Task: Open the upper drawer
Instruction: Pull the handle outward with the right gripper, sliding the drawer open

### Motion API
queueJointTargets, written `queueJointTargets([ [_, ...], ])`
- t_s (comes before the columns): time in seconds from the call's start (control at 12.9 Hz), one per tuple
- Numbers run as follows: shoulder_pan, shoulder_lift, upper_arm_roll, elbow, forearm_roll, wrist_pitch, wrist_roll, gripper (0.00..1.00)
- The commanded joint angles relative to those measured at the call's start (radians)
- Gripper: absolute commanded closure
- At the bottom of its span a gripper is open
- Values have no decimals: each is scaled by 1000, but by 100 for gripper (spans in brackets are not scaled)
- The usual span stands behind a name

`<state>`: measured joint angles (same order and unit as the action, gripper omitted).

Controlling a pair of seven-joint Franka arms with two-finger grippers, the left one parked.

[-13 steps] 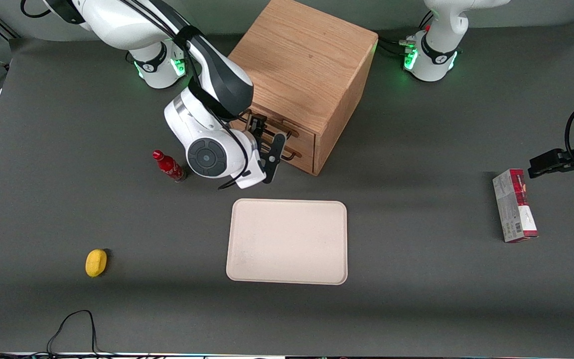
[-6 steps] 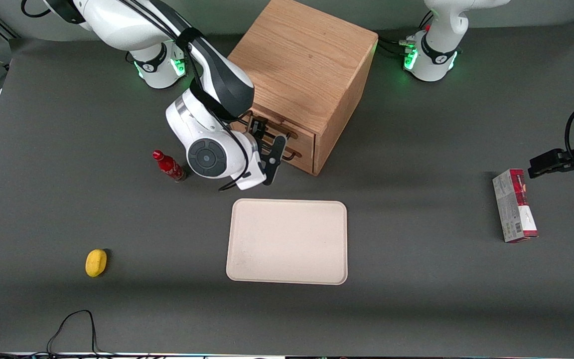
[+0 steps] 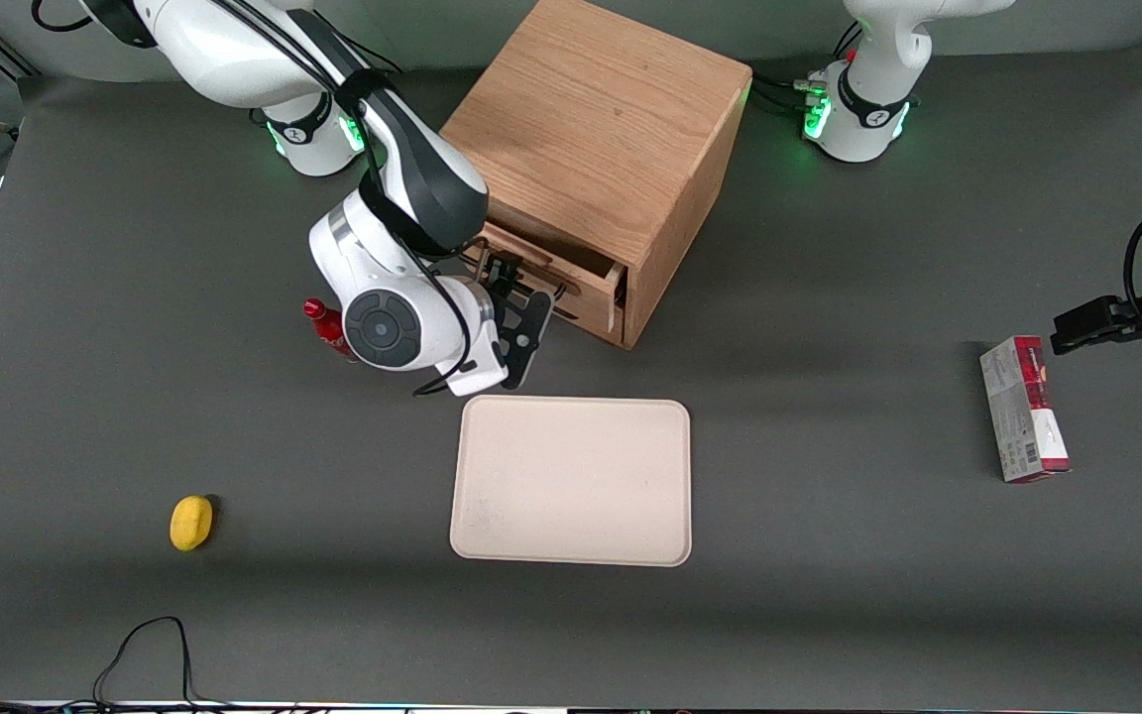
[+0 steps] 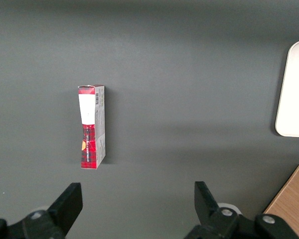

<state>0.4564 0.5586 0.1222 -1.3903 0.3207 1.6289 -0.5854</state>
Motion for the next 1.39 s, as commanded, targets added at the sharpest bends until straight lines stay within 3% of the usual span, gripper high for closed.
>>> queueJointTargets([
  [0.0, 1, 30, -22, 49, 3, 3, 1, 0],
  [0.46, -22, 73, -65, 126, 3, 5, 1, 0],
  [1.32, -105, 122, -67, 188, 0, 97, 2, 0],
])
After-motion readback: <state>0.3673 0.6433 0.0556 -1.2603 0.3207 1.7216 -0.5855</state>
